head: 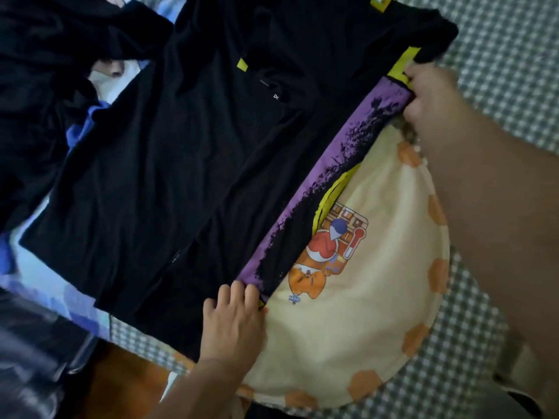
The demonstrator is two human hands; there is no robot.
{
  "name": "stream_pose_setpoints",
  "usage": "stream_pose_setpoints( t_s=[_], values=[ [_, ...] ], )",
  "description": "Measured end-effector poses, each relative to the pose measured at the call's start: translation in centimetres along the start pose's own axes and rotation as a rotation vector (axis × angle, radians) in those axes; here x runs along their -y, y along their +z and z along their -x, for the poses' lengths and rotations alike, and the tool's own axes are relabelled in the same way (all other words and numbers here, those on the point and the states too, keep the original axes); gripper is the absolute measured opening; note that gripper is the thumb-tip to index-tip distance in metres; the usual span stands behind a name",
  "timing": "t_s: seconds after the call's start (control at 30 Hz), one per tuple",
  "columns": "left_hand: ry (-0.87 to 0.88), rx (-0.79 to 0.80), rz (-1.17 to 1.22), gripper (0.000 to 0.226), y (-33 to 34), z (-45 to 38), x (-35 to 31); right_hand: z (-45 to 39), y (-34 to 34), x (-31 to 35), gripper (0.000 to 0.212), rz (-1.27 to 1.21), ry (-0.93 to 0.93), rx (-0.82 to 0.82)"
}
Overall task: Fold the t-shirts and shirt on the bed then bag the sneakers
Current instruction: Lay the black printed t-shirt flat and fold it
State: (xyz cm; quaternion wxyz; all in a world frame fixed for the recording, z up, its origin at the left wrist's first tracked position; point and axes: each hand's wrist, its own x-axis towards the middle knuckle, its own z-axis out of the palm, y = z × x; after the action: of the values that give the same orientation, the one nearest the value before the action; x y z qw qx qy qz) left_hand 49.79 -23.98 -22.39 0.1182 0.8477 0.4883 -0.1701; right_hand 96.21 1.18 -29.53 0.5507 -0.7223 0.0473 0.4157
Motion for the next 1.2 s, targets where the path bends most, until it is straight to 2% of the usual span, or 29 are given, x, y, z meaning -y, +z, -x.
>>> stream_pose_setpoints(
  t_s=[0.1, 0.17, 0.23, 0.27, 0.33, 0.43, 0.47, 0.5, 0.53, 0.57, 0.6, 0.67, 0.73, 0.8, 0.87, 0.97, 1.07, 1.2],
  values=[
    [-0.035, -0.003, 0.063, 0.017, -0.1, 1.5, 0.7, 3.4, -3.5, 0.0, 0.011, -0.045, 0.019, -0.117],
    [-0.058, 0.077, 0.087, 0.036, -0.9, 3.2, 2.7, 7.3, -7.9, -1.1, 0.009, -0.061, 0.023, -0.267],
    [-0.061, 0.161, 0.080, 0.061, -1.9, 5.3, 5.6, 13.8, -12.4, -2.3, 0.018, -0.115, 0.040, -0.353],
    [-0.058, 0.169, 0.068, 0.062, -2.6, 6.4, 7.3, 17.3, -14.8, -3.3, 0.017, -0.170, 0.079, -0.369],
    [-0.091, 0.186, 0.052, 0.048, -4.5, 8.5, 10.7, 24.7, -19.9, -5.7, 0.009, -0.305, 0.204, -0.398],
    [-0.127, 0.125, 0.053, 0.020, -8.9, 10.3, 16.2, 35.1, -26.5, -10.1, 0.036, -0.524, 0.530, -0.396],
    [-0.115, 0.075, 0.039, 0.017, -10.3, 10.4, 17.9, 37.6, -27.6, -10.9, 0.041, -0.547, 0.600, -0.401],
    [-0.104, 0.041, 0.023, 0.036, -11.8, 10.0, 19.2, 40.1, -28.1, -11.0, 0.044, -0.602, 0.631, -0.379],
    [-0.084, 0.019, -0.001, 0.056, -13.3, 9.0, 20.5, 41.5, -27.9, -10.7, 0.041, -0.660, 0.609, -0.361],
    [-0.072, -0.017, -0.014, 0.062, -15.2, 7.5, 21.1, 42.3, -27.1, -9.5, 0.031, -0.710, 0.568, -0.355],
    [-0.049, -0.068, -0.048, 0.059, -17.4, 5.4, 21.6, 42.7, -26.2, -7.9, 0.022, -0.739, 0.520, -0.348],
    [-0.006, -0.212, -0.080, 0.043, -23.8, 0.6, 21.3, 42.8, -23.7, -2.7, 0.029, -0.834, 0.404, -0.275],
    [0.031, -0.400, -0.070, 0.034, -31.5, -4.3, 21.4, 42.6, -21.2, 4.8, 0.028, -0.893, 0.273, -0.236],
    [0.084, -0.576, -0.090, 0.027, -40.2, -8.2, 21.7, 43.7, -19.1, 13.4, 0.017, -0.961, 0.105, -0.149],
    [0.138, -0.730, -0.120, 0.024, -48.7, -10.8, 22.0, 45.7, -18.0, 21.0, 0.009, -0.980, -0.070, -0.095],
    [0.271, -0.946, -0.154, 0.027, -59.6, -11.5, 22.0, 50.7, -17.4, 29.6, 0.009, -1.017, -0.290, -0.051],
    [0.423, -1.115, -0.189, 0.026, -66.1, -10.1, 22.8, 56.0, -16.8, 33.1, 0.009, -1.025, -0.454, -0.062],
    [0.541, -1.153, -0.214, 0.030, -66.4, -8.9, 25.6, 58.9, -16.4, 32.3, 0.011, -0.995, -0.482, -0.099]
  ],
)
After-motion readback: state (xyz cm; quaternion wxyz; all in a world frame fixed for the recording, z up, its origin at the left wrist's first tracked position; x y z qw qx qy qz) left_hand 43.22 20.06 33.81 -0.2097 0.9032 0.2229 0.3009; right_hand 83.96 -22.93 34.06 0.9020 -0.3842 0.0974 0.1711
